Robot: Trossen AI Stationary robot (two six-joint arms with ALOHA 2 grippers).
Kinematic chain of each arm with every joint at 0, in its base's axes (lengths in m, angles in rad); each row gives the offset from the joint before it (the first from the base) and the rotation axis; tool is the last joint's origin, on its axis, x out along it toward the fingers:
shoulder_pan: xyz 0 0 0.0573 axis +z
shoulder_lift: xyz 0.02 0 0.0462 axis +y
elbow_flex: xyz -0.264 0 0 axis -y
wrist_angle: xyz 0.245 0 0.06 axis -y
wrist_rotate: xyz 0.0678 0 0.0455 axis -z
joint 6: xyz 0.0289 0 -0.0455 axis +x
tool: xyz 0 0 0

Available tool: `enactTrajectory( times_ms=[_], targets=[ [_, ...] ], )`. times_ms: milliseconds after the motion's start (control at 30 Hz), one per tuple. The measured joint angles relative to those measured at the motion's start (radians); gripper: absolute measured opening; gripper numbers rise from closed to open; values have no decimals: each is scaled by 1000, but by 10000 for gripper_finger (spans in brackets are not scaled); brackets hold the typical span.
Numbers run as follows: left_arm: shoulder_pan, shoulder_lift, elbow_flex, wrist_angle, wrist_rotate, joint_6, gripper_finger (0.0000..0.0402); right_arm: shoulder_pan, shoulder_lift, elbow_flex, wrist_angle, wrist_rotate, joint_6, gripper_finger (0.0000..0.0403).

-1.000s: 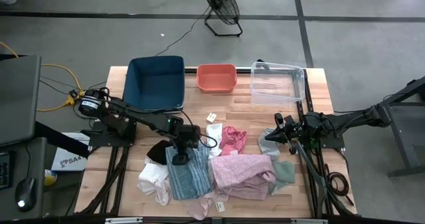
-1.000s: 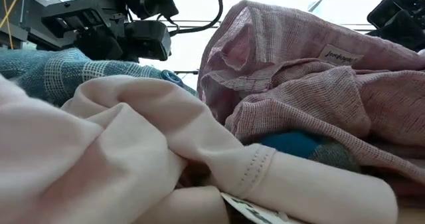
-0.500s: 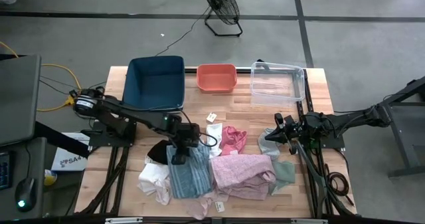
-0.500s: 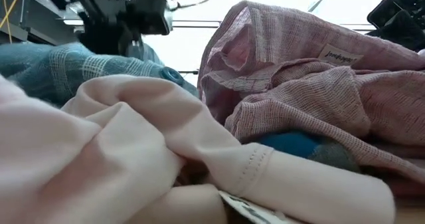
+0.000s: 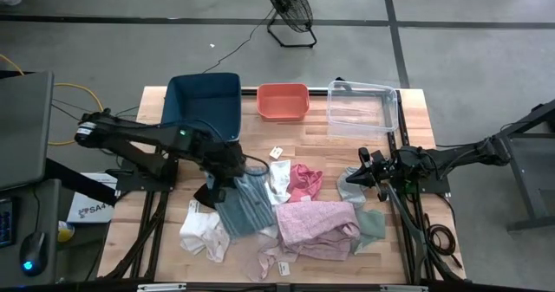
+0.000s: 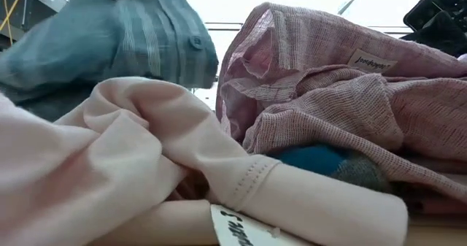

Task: Pick & Place Cloths
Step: Put the blue striped shirt into the blue laundry organizer

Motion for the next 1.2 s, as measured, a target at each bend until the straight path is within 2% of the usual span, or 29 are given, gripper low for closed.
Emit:
enactTrajectory(
  times_ms=[167, 433, 567, 667, 767, 867, 967, 1100, 1200],
  targets=[
    [0, -35, 137, -113, -106, 5, 18, 0, 0, 0, 0, 0, 0, 3],
    [0, -36, 355, -240, -419, 2, 18, 0, 0, 0, 0, 1, 0, 3],
    [0, -36, 428, -285, -611, 2, 18, 0, 0, 0, 0, 1, 0, 3],
    [0, -36, 453, -316, -808, -12, 18, 0, 0, 0, 0, 1, 0, 3],
    [0, -36, 461, -356, -996, -90, 18, 0, 0, 0, 0, 0, 0, 3],
    [1, -35, 461, -405, -1129, -168, 18, 0, 0, 0, 0, 0, 0, 3],
    [1, -25, 461, -455, -1204, -236, 18, 0, 0, 0, 0, 0, 0, 3],
    [3, -26, 461, -533, -1240, -310, 18, 0, 0, 0, 0, 0, 0, 3],
    [57, -27, 461, -563, -1235, -381, 18, 0, 0, 0, 0, 1, 0, 3]
  ],
)
